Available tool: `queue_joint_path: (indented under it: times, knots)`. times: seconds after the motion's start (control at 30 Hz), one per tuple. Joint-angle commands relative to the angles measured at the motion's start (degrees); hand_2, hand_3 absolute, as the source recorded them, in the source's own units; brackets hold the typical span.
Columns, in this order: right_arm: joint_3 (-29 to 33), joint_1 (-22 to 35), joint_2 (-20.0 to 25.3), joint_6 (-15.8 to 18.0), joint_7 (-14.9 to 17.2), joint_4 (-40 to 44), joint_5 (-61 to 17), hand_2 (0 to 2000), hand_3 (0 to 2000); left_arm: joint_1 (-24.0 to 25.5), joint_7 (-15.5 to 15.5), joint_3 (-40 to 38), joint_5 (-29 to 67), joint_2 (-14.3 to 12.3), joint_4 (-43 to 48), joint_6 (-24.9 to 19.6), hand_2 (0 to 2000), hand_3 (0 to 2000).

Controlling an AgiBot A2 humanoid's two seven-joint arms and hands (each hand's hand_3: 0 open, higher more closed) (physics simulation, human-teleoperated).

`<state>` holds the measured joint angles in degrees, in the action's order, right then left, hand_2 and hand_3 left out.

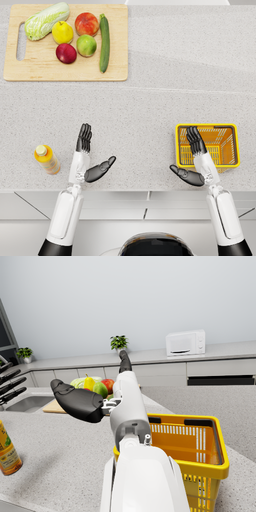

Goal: Pick up the lemon tea and place it into the yellow basket

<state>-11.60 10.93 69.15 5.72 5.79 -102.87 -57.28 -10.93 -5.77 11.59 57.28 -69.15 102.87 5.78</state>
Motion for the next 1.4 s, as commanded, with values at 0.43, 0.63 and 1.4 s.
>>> queue_joint_path:
  times: [0.43,0.63,1.4]
  knots:
    - [3.1,2.0,1.5,-3.6,-3.7,-2.3,0.0,0,0,-0.1,2.8,-2.5,0.0,-0.4,2.2,-2.8,0,0]
    - [11.6,1.7,2.1,-5.4,-5.5,-9.0,-10.2,0,0,2.3,5.4,-18.6,10.2,-1.4,8.5,-5.4,0,0]
    - [13.9,2.4,4.0,-5.7,-5.8,-9.5,-19.2,0,0,1.5,5.8,-27.2,21.7,-4.9,-29.1,-5.8,0,0]
